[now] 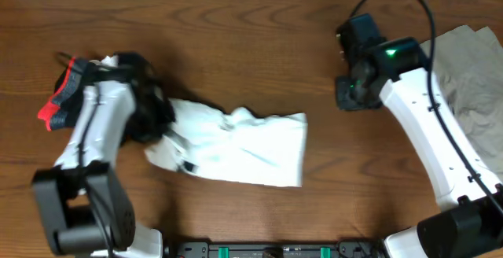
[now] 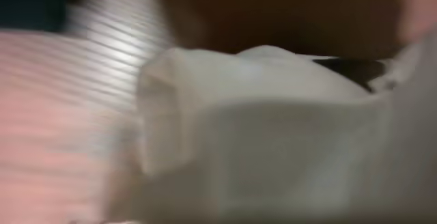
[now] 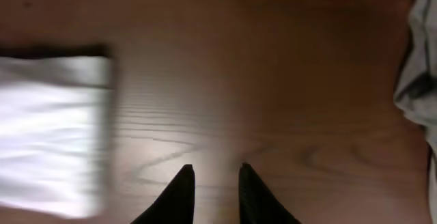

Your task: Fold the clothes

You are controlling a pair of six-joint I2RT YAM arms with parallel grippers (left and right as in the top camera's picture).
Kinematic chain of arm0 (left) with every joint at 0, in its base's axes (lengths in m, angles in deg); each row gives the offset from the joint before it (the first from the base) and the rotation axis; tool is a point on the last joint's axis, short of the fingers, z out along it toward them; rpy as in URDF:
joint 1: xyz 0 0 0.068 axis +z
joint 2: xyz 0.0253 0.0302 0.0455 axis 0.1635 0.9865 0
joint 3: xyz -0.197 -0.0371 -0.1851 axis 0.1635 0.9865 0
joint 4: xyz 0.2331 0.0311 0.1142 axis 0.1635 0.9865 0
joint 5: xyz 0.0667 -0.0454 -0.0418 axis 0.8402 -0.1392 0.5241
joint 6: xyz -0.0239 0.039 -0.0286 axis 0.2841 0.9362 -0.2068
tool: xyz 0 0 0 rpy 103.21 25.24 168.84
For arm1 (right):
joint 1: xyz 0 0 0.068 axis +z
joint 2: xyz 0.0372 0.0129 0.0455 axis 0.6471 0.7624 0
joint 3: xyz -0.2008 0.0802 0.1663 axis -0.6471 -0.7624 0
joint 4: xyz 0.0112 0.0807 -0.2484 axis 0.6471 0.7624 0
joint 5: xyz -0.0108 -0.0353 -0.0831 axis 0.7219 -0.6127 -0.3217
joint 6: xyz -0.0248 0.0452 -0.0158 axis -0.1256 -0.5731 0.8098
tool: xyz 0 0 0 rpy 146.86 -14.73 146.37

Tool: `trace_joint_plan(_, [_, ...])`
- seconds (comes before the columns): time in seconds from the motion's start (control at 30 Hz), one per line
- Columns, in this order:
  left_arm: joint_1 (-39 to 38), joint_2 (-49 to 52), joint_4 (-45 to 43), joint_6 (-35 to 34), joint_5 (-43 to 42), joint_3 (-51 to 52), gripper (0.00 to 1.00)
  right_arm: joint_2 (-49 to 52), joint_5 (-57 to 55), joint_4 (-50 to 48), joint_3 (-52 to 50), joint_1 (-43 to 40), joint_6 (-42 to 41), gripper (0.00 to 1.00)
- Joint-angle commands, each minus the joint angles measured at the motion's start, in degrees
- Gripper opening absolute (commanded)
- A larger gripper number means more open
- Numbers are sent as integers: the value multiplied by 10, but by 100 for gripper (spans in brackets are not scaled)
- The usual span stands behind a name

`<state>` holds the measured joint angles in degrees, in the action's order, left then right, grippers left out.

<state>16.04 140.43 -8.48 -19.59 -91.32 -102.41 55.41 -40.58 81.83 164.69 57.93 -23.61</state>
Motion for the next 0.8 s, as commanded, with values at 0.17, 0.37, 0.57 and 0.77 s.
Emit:
trace_joint_plan(0.17, [-8,-12,100,-10,-54,-112,6,-1,-7,5,2,-26,24,21])
trace_joint_plan(0.37, [-134,-12,65,-20,-45,-113,6,-1,-4,12,1,-26,24,21])
trace_joint_plan(0.57, [-271,-11,3,-62,39,-112,6,-1,0,22,1,-26,28,21])
trace_joint_plan(0.77, [-372,14,-28,-99,82,-108,8,-1,9,26,1,-26,39,20])
